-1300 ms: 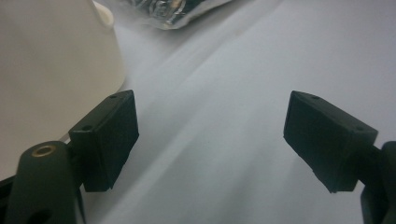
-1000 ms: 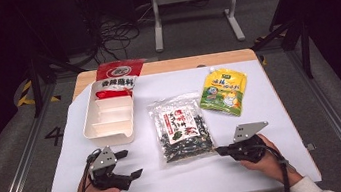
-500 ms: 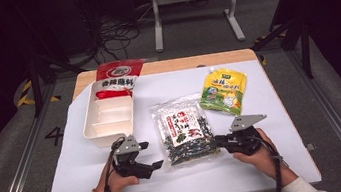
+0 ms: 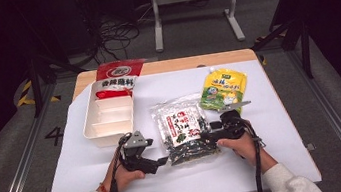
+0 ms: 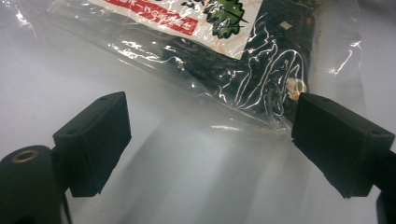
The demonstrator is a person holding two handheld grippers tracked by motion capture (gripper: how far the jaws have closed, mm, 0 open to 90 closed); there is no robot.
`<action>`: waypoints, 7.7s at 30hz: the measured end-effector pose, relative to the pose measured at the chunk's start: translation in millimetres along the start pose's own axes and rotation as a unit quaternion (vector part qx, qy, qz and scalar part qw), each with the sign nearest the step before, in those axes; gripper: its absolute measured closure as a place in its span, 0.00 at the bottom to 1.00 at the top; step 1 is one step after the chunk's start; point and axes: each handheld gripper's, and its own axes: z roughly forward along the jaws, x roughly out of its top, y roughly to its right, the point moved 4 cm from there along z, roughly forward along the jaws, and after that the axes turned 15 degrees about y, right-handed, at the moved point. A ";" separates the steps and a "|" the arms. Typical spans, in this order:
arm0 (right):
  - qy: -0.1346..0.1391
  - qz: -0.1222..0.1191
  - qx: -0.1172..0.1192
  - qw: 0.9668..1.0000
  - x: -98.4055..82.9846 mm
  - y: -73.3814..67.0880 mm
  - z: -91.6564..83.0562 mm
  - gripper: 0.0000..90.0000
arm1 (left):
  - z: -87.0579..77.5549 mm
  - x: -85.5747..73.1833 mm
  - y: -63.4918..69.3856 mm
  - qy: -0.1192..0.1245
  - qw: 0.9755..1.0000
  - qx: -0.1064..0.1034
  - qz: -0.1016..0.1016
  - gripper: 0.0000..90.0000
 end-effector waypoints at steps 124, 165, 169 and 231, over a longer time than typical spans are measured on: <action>0.057 -0.164 0.001 0.985 -25.4 -33.7 -59.4 0.35 | -140.0 127.2 -127.7 0.098 0.967 0.143 0.189 0.87; 0.041 -0.166 0.010 0.985 -33.0 -38.6 -57.6 0.34 | -118.9 79.7 -148.3 0.125 0.970 0.161 0.131 0.67; 0.039 -0.167 0.011 0.985 -33.0 -38.7 -57.5 0.34 | -124.7 59.2 -149.5 0.083 0.970 0.178 0.143 0.66; 0.087 -0.151 -0.076 0.982 -5.4 12.0 -73.5 0.50 | -167.6 32.9 -129.6 0.162 0.956 0.235 0.069 0.45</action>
